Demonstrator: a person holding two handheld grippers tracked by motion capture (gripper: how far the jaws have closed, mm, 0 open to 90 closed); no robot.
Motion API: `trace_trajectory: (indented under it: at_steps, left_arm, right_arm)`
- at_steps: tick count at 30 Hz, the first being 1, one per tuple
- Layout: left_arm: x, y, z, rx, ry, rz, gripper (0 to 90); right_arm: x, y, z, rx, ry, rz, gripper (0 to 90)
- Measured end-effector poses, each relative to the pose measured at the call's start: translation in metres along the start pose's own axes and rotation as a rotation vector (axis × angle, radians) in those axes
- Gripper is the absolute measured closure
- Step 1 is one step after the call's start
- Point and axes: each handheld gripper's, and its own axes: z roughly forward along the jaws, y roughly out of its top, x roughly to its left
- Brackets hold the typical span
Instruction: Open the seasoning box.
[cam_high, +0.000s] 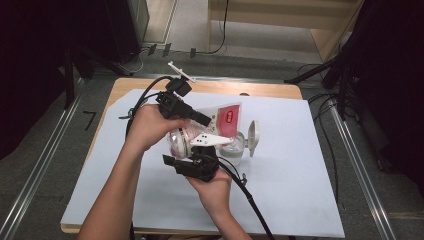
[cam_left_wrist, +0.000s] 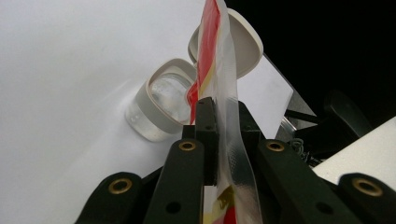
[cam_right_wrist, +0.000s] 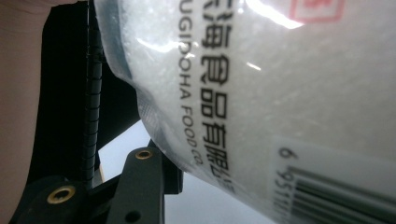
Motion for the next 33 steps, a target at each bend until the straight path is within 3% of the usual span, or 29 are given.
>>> trace_trajectory:
  at_steps: [7, 13, 17, 22, 25, 33]
  left_arm:
    - [-0.0016, -0.0003, -0.0007, -0.010, -0.006, 0.035, 78.0]
    - [-0.0028, -0.0006, -0.0015, -0.013, 0.025, 0.038, 81.0]
    - [-0.0023, -0.0015, -0.0011, -0.019, 0.002, 0.050, 79.2]
    - [-0.0018, -0.0010, 0.0004, 0.001, 0.015, 0.020, 79.0]
    - [-0.0026, -0.0003, 0.0012, -0.015, 0.019, 0.007, 81.1]
    - [-0.0080, 0.0011, 0.0030, -0.018, 0.045, 0.006, 83.8]
  right_arm:
    - [0.0017, 0.0017, -0.0021, -0.008, 0.015, 0.023, 62.4]
    - [0.0021, 0.0018, -0.0036, -0.006, 0.007, 0.016, 62.5]
    - [0.0022, 0.0019, -0.0048, -0.012, 0.013, 0.022, 62.5]
    - [0.0026, 0.0005, -0.0039, -0.011, 0.024, 0.031, 62.6]
    - [0.0027, 0.0009, -0.0043, -0.014, 0.022, 0.030, 62.5]
    - [0.0039, 0.0009, -0.0058, -0.016, 0.006, 0.004, 61.5]
